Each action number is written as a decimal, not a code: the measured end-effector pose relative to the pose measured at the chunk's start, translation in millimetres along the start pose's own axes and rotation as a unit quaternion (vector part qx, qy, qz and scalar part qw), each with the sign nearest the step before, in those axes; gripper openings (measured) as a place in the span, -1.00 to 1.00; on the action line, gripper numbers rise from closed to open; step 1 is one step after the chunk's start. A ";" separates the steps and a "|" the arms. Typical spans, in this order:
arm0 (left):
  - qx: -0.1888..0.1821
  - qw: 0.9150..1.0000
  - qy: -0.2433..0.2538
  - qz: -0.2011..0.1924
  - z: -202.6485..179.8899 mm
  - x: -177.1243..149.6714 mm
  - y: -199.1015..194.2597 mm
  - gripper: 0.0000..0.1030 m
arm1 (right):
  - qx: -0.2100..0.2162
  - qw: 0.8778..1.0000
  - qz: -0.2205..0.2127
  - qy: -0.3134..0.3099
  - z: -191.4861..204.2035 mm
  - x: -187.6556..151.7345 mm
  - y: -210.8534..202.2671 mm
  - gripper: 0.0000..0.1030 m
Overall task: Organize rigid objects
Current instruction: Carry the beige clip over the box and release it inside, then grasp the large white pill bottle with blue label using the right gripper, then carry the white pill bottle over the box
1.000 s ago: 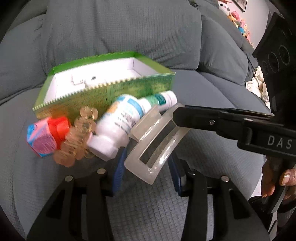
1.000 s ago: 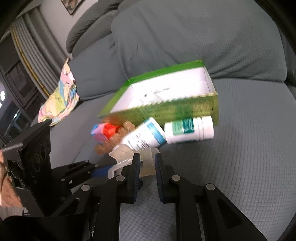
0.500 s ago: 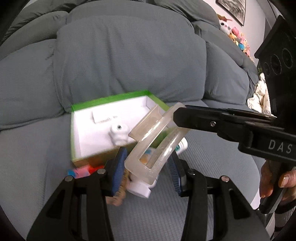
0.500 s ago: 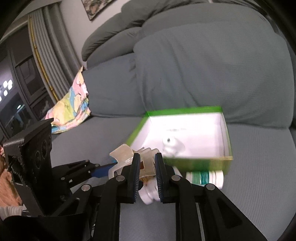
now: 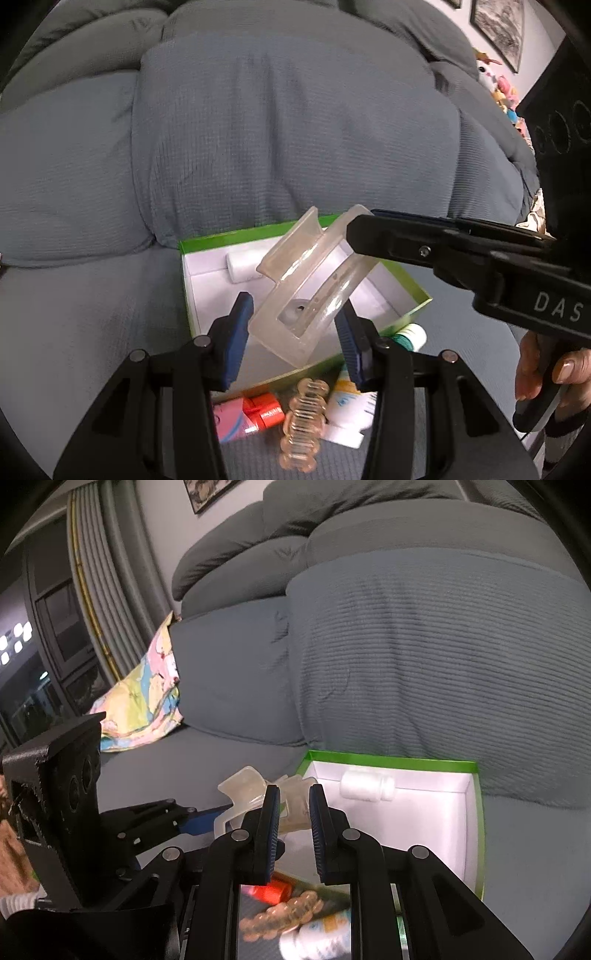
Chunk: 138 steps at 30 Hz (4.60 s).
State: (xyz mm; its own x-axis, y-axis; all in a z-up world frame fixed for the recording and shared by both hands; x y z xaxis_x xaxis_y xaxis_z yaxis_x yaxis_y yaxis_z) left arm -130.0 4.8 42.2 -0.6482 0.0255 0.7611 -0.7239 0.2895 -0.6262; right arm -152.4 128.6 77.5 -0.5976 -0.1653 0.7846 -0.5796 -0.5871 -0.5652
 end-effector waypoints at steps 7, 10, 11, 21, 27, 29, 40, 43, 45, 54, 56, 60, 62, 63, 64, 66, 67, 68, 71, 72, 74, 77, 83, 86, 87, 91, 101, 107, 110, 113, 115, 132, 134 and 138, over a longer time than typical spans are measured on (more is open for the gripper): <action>0.000 0.998 -0.013 0.059 13.8 -13.7 56.2 -0.13 | -0.007 0.998 0.045 0.038 -34.4 -13.9 50.9 -0.64; 0.005 0.996 -0.019 0.082 20.6 -21.0 72.7 -0.12 | -0.006 0.997 0.060 0.055 -46.9 -20.3 69.9 -0.64; 0.008 0.996 -0.022 0.088 24.3 -22.6 77.3 -0.11 | -0.006 0.996 0.068 0.062 -50.6 -23.4 78.4 -0.64; 0.030 0.993 -0.038 0.111 37.6 -21.1 72.8 0.81 | -0.061 0.990 0.091 0.085 -65.2 -36.1 93.9 0.04; 0.039 0.995 -0.041 0.087 46.2 -23.7 40.4 0.97 | -0.064 0.992 0.059 0.086 -62.5 -30.6 45.8 0.12; 0.041 0.994 -0.052 0.082 50.3 -28.3 28.4 0.97 | -0.065 0.993 0.054 0.085 -59.2 -33.7 29.6 0.15; 0.037 0.989 -0.121 0.081 73.2 -88.5 -24.2 0.97 | -0.045 0.993 0.071 0.085 -23.9 -81.7 -4.5 0.16; 0.027 0.987 -0.132 0.092 70.8 -110.0 -29.1 0.97 | -0.043 0.991 0.086 0.094 -19.1 -100.0 -2.6 0.16; 0.017 0.986 -0.137 0.098 65.8 -122.7 -31.1 0.97 | -0.041 0.989 0.093 0.105 -18.0 -112.6 -1.8 0.16; -0.058 0.985 -0.118 0.116 2.6 -155.0 -26.4 0.97 | -0.027 0.978 0.104 0.178 -34.2 -154.1 -6.8 0.16; -0.073 0.984 -0.105 0.121 -15.9 -157.9 -19.9 0.96 | -0.021 0.976 0.103 0.190 -37.8 -159.7 -7.2 0.16; -0.079 0.985 -0.097 0.120 -35.0 -156.5 -8.6 0.95 | -0.008 0.972 0.101 0.213 -44.6 -166.4 -6.4 0.16; -0.076 0.986 -0.096 0.116 -37.6 -153.4 -1.9 0.95 | -0.003 0.971 0.100 0.217 -45.8 -168.0 -5.5 0.16; -0.075 0.986 -0.097 0.112 -38.7 -151.9 1.5 0.95 | 0.000 0.971 0.098 0.220 -45.7 -168.8 -5.2 0.16; -0.071 0.987 -0.098 0.108 -38.8 -149.2 4.5 0.95 | 0.005 0.970 0.097 0.223 -46.4 -169.6 -4.2 0.16; -0.068 0.987 -0.101 0.103 -37.1 -145.6 9.6 0.90 | 0.012 0.968 0.093 0.232 -49.1 -169.8 -2.0 0.16; -0.068 0.987 -0.103 0.103 -36.5 -143.1 13.7 0.87 | 0.013 0.967 0.091 0.237 -51.1 -169.5 -0.4 0.16; -0.072 0.986 -0.105 0.105 -35.9 -141.4 16.9 0.81 | 0.015 0.966 0.089 0.243 -53.4 -169.1 1.4 0.16; -0.069 0.986 -0.109 0.102 -34.0 -136.4 25.3 0.77 | 0.025 0.963 0.084 0.256 -58.4 -167.5 7.1 0.16; -0.067 0.987 -0.109 0.099 -33.0 -135.0 27.7 0.76 | 0.029 0.962 0.084 0.259 -60.1 -167.4 9.7 0.16; -0.066 0.987 -0.112 0.096 -31.0 -133.6 30.7 0.75 | 0.034 0.960 0.084 0.264 -62.3 -167.2 14.0 0.16; -0.059 0.988 -0.113 0.092 -28.3 -134.8 31.0 0.68 | 0.041 0.958 0.083 0.272 -65.0 -165.9 19.8 0.21; -0.049 0.989 -0.106 0.091 -26.6 -133.5 38.4 0.59 | 0.048 0.953 0.082 0.289 -71.2 -162.7 33.4 0.38; -0.056 0.988 -0.108 0.093 -25.8 -134.0 41.0 0.57 | 0.045 0.948 0.090 0.301 -76.1 -163.6 42.1 0.38; -0.058 0.988 -0.105 0.094 -26.8 -134.5 41.4 0.54 | 0.046 0.947 0.093 0.305 -76.6 -163.9 45.6 0.38; -0.069 0.989 -0.086 0.099 -33.2 -137.9 41.9 0.35 | 0.053 0.944 0.094 0.312 -79.0 -167.7 51.8 0.36; -0.091 0.988 -0.071 0.103 -45.0 -148.2 26.5 0.04 | 0.069 0.941 0.076 0.321 -77.0 -176.9 35.0 0.13; -0.107 0.987 -0.078 0.095 -40.9 -152.4 6.1 0.04 | 0.073 0.949 0.066 0.301 -60.3 -172.8 20.2 0.10; -0.114 0.987 -0.079 0.084 -41.7 -152.2 -8.5 0.04 | 0.080 0.950 0.054 0.296 -50.5 -167.4 11.6 0.08; -0.119 0.986 -0.083 0.077 -41.5 -151.4 -17.1 0.04 | 0.081 0.955 0.046 0.282 -38.9 -161.2 4.5 0.08; -0.122 0.986 -0.086 0.071 -41.3 -150.3 -21.9 0.04 | 0.079 0.957 0.042 0.274 -31.7 -157.0 2.2 0.08; -0.114 0.991 -0.070 0.018 -23.3 -101.3 -43.1 0.04 | 0.099 0.969 0.001 0.226 -5.2 -101.5 -9.7 0.08; -0.115 0.991 -0.072 0.018 -18.1 -95.0 -38.7 0.04 | 0.100 0.970 0.000 0.222 -5.5 -95.7 -7.0 0.08; -0.117 0.990 -0.073 0.018 -9.8 -82.5 -31.2 0.04 | 0.100 0.971 -0.001 0.216 -8.5 -81.8 0.3 0.08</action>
State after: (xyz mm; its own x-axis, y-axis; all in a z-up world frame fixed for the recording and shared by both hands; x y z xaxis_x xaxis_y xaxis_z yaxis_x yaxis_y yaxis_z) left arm -51.6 3.1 0.6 -0.7124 -0.0946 0.6954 -0.6363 0.5048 -0.5833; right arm -108.4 148.8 11.0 -0.7983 0.1594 0.5807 -0.4881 -0.7361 -0.4689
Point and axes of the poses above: each gripper's, at about its wrist camera, not at the fingertips, and y roughly the way its jaws point, z to its left, x to its top, the point moved 2 cm from there along y, roughly the way its jaws point, and after that the axes turned 1 degree about -z, right-handed, at the moved point
